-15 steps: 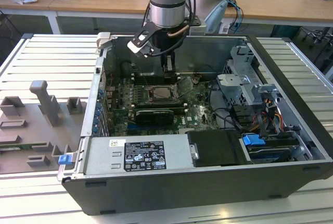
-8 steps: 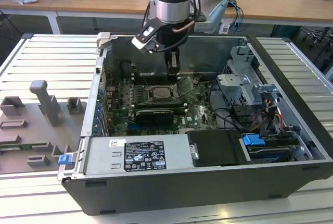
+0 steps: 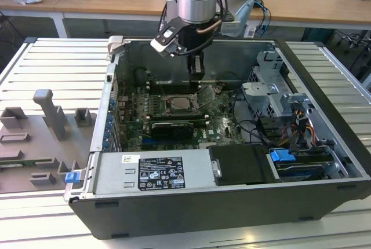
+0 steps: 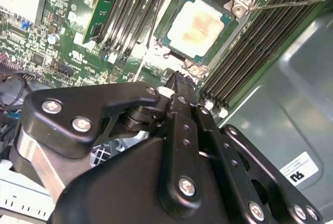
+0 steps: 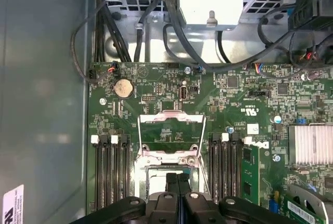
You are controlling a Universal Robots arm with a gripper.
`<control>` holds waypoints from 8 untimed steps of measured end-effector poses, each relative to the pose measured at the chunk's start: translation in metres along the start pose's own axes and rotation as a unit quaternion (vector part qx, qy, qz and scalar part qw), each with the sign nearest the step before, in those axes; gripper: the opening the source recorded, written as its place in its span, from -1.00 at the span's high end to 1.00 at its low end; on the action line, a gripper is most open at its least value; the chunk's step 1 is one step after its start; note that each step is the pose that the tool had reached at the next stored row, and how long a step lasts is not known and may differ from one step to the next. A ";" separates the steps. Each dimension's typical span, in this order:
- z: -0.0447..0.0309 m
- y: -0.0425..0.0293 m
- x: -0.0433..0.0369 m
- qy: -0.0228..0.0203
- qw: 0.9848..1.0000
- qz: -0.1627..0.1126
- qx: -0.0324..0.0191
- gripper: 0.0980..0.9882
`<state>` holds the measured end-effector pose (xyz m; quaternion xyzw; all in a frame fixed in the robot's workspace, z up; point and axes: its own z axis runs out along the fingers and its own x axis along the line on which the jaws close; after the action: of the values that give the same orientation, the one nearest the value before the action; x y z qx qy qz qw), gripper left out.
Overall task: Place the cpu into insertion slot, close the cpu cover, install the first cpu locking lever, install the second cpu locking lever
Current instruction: 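Close the cpu cover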
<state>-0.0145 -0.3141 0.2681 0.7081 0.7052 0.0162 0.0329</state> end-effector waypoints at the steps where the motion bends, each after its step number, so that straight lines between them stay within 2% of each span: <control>1: -0.0003 0.0022 0.0000 0.000 1.000 0.000 0.000 0.98; 8: 0.0016 0.0312 0.0001 0.000 1.000 0.000 0.000 0.98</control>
<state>0.0167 -0.3141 0.2686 0.7081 0.7052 0.0161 0.0328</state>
